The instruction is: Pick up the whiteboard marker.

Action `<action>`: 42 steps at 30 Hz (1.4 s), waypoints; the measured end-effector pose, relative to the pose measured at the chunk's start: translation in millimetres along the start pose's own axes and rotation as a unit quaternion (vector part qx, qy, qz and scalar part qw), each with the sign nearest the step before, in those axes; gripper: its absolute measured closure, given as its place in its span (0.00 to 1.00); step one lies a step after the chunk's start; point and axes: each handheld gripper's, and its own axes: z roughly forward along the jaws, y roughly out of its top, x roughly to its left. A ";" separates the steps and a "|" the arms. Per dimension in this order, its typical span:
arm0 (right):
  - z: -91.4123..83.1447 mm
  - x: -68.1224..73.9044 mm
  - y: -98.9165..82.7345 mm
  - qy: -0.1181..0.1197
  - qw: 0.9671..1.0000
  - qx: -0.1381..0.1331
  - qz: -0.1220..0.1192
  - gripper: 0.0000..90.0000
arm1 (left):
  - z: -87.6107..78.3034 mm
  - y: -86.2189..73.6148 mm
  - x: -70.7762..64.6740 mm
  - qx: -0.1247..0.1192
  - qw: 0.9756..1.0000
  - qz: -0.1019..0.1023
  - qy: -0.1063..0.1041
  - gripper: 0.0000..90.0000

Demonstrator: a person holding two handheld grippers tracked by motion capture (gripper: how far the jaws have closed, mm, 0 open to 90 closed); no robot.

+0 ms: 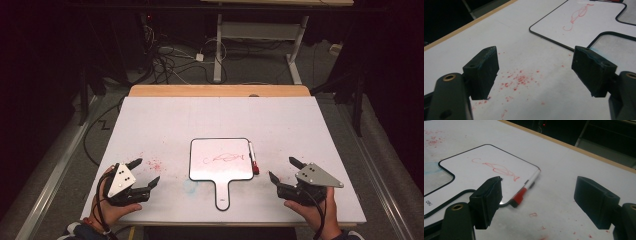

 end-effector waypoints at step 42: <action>162.4 -41.0 42.6 0.102 0.939 0.303 0.128 0.51 | 23.7 -9.3 -6.7 0.074 0.997 0.017 -0.024 0.22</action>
